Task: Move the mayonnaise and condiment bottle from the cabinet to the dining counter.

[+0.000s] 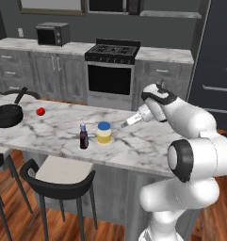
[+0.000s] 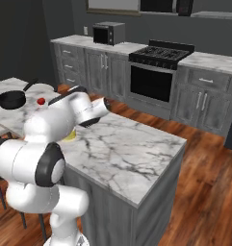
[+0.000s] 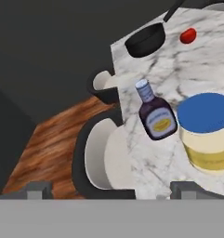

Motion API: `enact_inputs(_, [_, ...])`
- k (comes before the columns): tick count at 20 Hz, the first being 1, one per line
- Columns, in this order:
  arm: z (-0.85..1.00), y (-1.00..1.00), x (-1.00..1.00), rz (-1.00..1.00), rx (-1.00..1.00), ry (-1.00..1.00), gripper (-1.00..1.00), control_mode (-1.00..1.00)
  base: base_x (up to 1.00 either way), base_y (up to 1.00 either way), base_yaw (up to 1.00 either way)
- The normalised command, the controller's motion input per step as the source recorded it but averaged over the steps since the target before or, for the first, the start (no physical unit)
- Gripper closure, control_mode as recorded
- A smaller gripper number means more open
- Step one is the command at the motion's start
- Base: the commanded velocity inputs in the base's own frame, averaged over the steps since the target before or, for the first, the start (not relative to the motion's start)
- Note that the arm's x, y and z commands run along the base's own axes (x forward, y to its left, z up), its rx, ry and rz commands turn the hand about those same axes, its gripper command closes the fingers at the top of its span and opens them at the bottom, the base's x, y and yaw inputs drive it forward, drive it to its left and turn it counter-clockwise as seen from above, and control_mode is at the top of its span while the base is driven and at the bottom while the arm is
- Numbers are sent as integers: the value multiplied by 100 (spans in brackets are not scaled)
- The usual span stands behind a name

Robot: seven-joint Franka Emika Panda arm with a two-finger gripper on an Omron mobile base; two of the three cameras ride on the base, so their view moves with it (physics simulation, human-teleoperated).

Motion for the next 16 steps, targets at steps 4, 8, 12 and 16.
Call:
enact_inputs(4, [35, 0, -47, -26, 0, 27, -100, -100, 0, 0, 0])
enact_inputs(8, [36, -1, -50, -25, 0, 27, -100, -100, 0, 0, 0])
enact_inputs(12, [36, 0, -50, -23, 0, 29, -100, -100, 0, 0, 0])
enact_inputs(16, [27, 0, -50, -24, -4, 22, -100, -100, 0, 0, 0])
